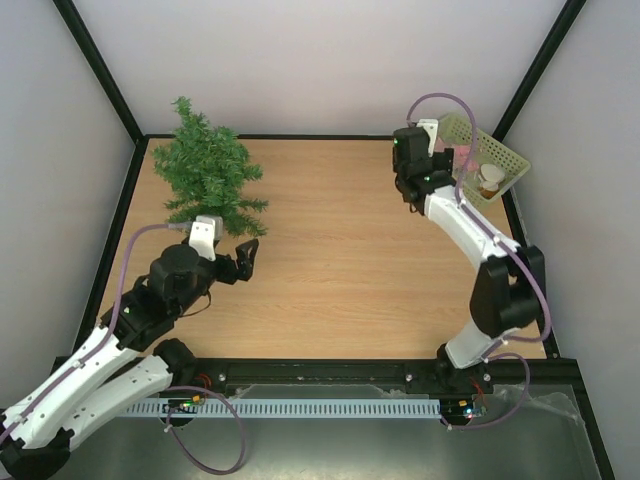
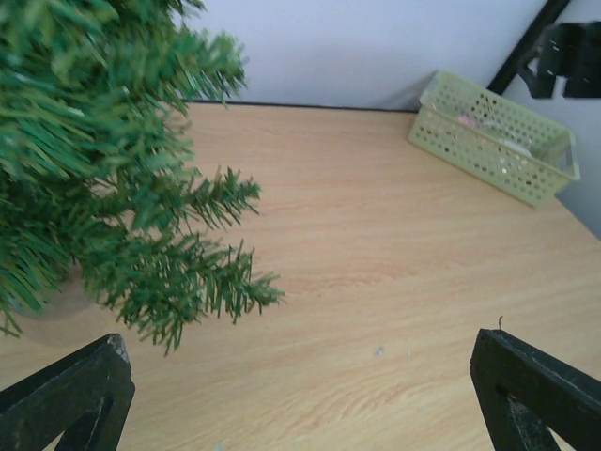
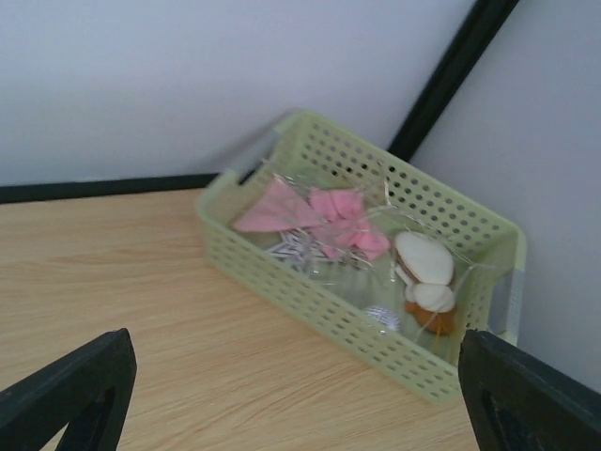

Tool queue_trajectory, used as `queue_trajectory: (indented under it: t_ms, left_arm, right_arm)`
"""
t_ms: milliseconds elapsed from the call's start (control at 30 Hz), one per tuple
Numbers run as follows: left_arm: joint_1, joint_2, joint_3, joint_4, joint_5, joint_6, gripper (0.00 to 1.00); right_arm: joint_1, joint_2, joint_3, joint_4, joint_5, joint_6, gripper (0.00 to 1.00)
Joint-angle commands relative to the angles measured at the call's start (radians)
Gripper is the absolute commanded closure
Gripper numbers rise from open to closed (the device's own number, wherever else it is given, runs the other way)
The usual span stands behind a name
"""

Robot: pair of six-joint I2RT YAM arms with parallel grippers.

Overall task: Decorate the small christmas tree
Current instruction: Move the storage box to the center of the board.

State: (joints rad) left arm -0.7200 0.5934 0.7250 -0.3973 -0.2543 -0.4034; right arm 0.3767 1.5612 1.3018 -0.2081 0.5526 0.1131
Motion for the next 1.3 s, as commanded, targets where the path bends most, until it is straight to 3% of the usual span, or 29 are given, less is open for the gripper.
queue_trajectory:
  t_ms: [0,167,400,767,1267]
  left_arm:
    - [-0.006,-0.041,-0.051,0.065,0.086,0.080,0.01]
    - [-0.004,-0.023,-0.048,0.082,0.160,0.108,0.01]
    - [-0.005,-0.012,-0.047,0.069,0.149,0.110,0.01]
    - [-0.004,0.012,-0.045,0.066,0.139,0.109,0.01]
    - [-0.005,-0.022,-0.044,0.065,0.133,0.111,0.01]
  right_arm:
    - [-0.117,0.135,0.102,-0.055,-0.034,-0.090,0.09]
    - [-0.254,0.310,0.211,-0.077,-0.181,-0.087,0.11]
    - [-0.386,0.503,0.364,-0.185,-0.285,-0.144,0.15]
    - [-0.481,0.544,0.352,-0.173,-0.447,-0.144,0.15]
    - [-0.486,0.593,0.414,-0.282,-0.642,-0.140,0.16]
